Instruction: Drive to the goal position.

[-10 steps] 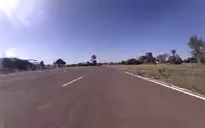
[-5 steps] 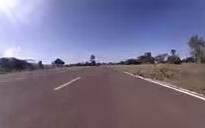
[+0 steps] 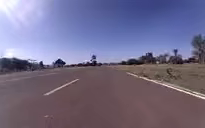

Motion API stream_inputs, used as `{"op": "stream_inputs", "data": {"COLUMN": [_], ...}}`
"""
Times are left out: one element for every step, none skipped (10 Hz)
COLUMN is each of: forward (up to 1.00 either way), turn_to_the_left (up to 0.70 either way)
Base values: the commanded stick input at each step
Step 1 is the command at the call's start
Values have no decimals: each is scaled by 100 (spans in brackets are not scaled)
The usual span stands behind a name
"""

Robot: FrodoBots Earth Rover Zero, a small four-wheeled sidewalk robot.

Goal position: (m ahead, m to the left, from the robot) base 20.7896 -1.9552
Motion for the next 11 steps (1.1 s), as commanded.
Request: {"op": "stream_inputs", "data": {"forward": [100, 100, 100, 100, 100, 100, 100, 100, 100, 100, 100], "turn_to_the_left": [0, 0, 0, 0, 0, 0, 0, 0, 0, 0, 0]}}
